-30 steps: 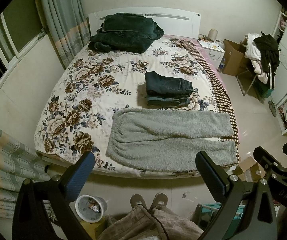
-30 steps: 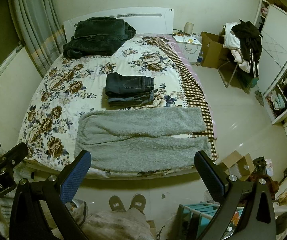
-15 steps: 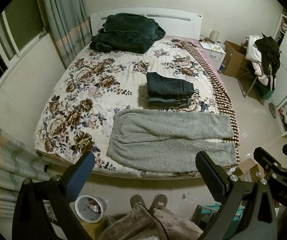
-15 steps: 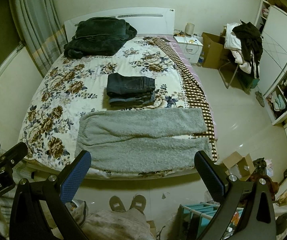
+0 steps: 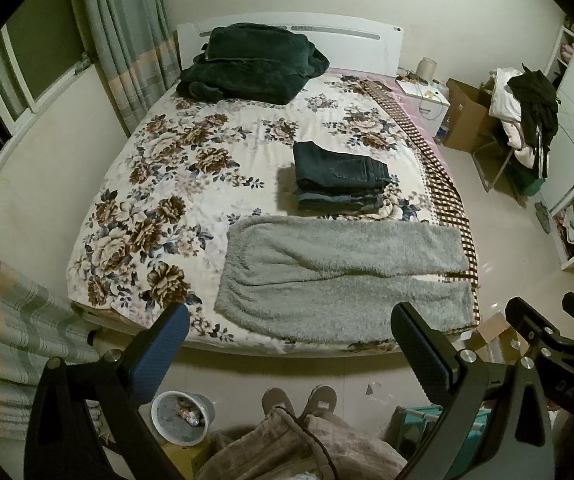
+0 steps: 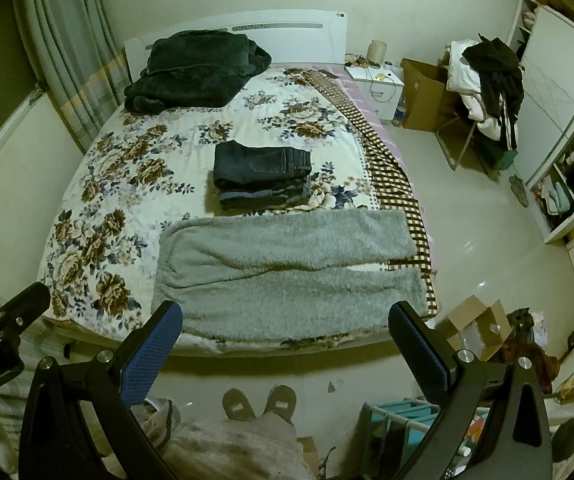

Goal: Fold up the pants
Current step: 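Lower both grippers onto the grey pants' waistband and grasp its edge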

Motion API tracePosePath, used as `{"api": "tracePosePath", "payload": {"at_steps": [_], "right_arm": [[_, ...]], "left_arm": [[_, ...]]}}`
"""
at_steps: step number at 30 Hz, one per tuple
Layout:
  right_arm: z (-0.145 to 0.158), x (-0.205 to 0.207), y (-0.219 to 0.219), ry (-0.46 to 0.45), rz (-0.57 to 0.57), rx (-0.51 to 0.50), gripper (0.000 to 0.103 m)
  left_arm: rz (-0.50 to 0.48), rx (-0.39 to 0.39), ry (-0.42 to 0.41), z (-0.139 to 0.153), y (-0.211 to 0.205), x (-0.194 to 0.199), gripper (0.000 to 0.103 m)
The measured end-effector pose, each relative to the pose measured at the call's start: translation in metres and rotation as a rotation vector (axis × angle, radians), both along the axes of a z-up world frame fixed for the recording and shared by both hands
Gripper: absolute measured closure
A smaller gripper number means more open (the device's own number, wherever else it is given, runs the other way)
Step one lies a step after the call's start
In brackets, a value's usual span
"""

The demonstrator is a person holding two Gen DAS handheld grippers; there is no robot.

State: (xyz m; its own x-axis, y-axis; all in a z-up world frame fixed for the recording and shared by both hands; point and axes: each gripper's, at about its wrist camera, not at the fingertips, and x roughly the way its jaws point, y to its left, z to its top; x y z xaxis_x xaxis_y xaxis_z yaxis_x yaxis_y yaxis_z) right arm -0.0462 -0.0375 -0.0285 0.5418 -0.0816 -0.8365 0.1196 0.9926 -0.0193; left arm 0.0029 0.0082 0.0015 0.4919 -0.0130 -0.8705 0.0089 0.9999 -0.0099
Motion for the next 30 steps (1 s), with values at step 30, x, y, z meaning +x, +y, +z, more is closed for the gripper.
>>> {"api": "tracePosePath", "payload": {"at_steps": [30], "right_arm": [[-0.397,0.438,-0.271,0.372,-0.520,0.247,0.000]], "left_arm": [[0.646,-0.059,0.443,-0.335,0.051,0.358,0.000]]}}
